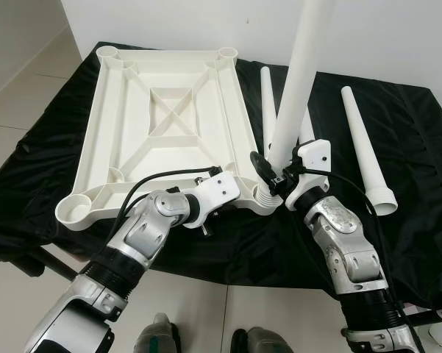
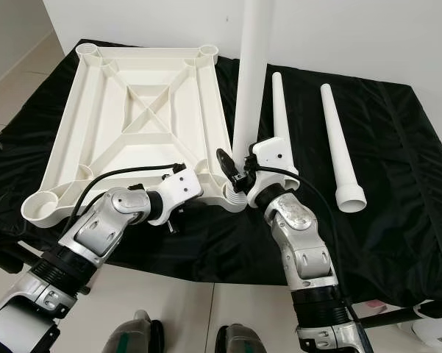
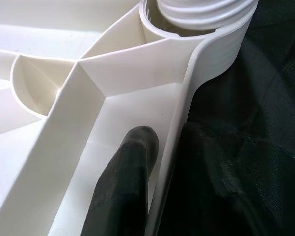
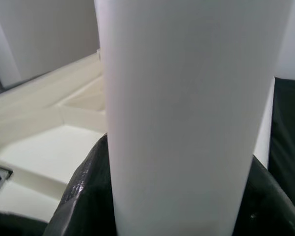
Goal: Building children table
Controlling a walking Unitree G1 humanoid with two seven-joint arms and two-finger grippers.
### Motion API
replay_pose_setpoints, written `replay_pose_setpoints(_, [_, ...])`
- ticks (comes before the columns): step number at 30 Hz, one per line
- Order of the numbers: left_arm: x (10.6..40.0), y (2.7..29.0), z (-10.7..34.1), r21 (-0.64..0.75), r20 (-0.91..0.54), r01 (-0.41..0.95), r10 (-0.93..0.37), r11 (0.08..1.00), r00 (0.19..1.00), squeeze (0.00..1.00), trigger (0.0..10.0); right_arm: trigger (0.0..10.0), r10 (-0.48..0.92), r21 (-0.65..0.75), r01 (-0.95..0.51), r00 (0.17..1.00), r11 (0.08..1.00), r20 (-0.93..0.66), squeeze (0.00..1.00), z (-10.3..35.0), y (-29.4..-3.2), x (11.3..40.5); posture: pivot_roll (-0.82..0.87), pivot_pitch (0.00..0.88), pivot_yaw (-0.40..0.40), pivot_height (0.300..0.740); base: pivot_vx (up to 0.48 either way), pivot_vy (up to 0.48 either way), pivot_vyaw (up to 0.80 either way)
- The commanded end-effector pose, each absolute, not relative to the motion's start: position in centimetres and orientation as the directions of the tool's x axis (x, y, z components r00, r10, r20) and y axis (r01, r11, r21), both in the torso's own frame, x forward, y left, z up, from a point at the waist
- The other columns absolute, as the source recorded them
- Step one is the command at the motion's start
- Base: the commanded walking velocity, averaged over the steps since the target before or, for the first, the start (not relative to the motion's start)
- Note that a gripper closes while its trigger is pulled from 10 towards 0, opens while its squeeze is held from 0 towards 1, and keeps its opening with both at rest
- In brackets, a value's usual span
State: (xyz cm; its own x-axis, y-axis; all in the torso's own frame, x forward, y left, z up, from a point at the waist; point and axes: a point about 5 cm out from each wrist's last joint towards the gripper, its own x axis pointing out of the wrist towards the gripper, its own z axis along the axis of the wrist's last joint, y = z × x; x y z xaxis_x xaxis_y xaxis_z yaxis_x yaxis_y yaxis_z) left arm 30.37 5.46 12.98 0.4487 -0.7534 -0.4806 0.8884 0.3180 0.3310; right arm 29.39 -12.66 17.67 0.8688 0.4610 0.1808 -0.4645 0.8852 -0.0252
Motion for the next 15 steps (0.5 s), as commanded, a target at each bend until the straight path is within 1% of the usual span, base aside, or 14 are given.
replay_pose_setpoints(1, [30.4, 5.5, 13.8, 0.369, -0.428, 0.863, -0.761, 0.346, 0.488, 0.0, 10.0, 10.0, 0.425, 0.025, -0.443, 0.873, 0.896, 0.24, 0.0, 18.5, -13.4, 29.5, 0.02, 0.034, -0.046, 0.74, 0.0, 0.0, 0.0])
replay_pose_setpoints(3, [30.4, 5.6, 13.7, 0.362, -0.432, 0.864, -0.759, 0.349, 0.487, 0.0, 10.0, 10.0, 0.411, 0.037, -0.434, 0.874, 0.9, 0.259, 0.0, 18.9, -13.6, 29.6, 0.02, 0.034, -0.046, 0.74, 0.0, 0.0, 0.0])
replay_pose_setpoints(4, [30.4, 5.6, 13.7, 0.357, -0.437, 0.866, -0.756, 0.351, 0.487, 0.05, 10.0, 10.0, 0.404, 0.041, -0.429, 0.876, 0.903, 0.266, 0.0, 19.0, -13.7, 29.6, 0.02, 0.034, -0.046, 0.74, 0.0, 0.0, 0.0])
replay_pose_setpoints(5, [30.4, 5.6, 13.7, 0.357, -0.437, 0.866, -0.756, 0.351, 0.487, 0.05, 10.0, 10.0, 0.404, 0.041, -0.429, 0.876, 0.903, 0.266, 0.0, 19.0, -13.7, 29.6, 0.02, 0.034, -0.046, 0.74, 0.0, 0.0, 0.0])
replay_pose_setpoints(6, [30.3, 5.6, 13.7, 0.351, -0.439, 0.87, -0.76, 0.345, 0.479, 1.0, 10.0, 10.0, 0.397, 0.049, -0.425, 0.875, 0.904, 0.276, 0.0, 19.2, -13.8, 29.7, 0.02, 0.038, -0.045, 0.74, 0.0, 0.0, 0.0])
replay_pose_setpoints(11, [30.3, 5.6, 13.8, 0.348, -0.437, 0.873, -0.764, 0.342, 0.474, 1.0, 10.0, 10.0, 0.394, 0.066, -0.432, 0.867, 0.899, 0.304, 0.0, 19.6, -13.9, 29.7, 0.02, 0.04, -0.044, 0.74, 0.0, 0.0, 0.0])
replay_pose_setpoints(12, [30.2, 5.6, 14.0, 0.344, -0.434, 0.875, -0.769, 0.339, 0.469, 0.78, 10.0, 10.0, 0.39, 0.072, -0.431, 0.866, 0.899, 0.315, 0.0, 19.8, -13.9, 29.7, 0.02, 0.044, -0.043, 0.74, 0.0, 0.0, 0.0])
replay_pose_setpoints(13, [30.1, 5.7, 14.4, 0.338, -0.423, 0.879, -0.78, 0.336, 0.461, 0.0, 10.0, 10.0, 0.384, 0.077, -0.429, 0.865, 0.9, 0.323, 0.0, 19.9, -13.9, 29.7, 0.02, 0.047, -0.041, 0.74, 0.0, 0.0, 0.0])
replay_pose_setpoints(14, [30.1, 5.7, 15.4, 0.335, -0.381, 0.881, -0.807, 0.334, 0.451, 0.0, 10.0, 10.0, 0.365, 0.084, -0.415, 0.866, 0.906, 0.341, 0.0, 20.1, -14.1, 29.8, 0.02, 0.049, -0.038, 0.74, 0.0, 0.0, 0.0])
replay_pose_setpoints(15, [30.1, 5.7, 15.4, 0.335, -0.381, 0.881, -0.807, 0.334, 0.451, 0.0, 10.0, 10.0, 0.365, 0.084, -0.415, 0.866, 0.906, 0.341, 0.0, 20.1, -14.1, 29.8, 0.02, 0.049, -0.038, 0.74, 0.0, 0.0, 0.0])
